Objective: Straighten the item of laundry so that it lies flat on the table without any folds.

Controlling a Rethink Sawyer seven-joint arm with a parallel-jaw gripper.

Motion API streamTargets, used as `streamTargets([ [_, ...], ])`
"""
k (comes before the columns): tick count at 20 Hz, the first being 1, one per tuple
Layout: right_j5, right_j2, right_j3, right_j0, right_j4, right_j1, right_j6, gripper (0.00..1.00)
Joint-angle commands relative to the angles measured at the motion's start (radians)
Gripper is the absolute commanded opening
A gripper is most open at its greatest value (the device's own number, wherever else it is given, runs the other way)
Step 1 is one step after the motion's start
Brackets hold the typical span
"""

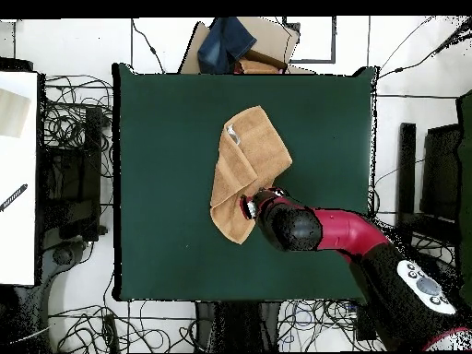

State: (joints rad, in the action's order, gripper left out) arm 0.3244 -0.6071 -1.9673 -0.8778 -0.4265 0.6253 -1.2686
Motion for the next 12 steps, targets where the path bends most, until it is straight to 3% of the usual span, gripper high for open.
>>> streamTargets([
  [1,-0.014,0.053,-0.02,0.015,0.038,-0.044,-0.183,1.0],
  [12,-0.09,0.089,-0.044,0.081,0.06,-0.057,-0.255,1.0],
])
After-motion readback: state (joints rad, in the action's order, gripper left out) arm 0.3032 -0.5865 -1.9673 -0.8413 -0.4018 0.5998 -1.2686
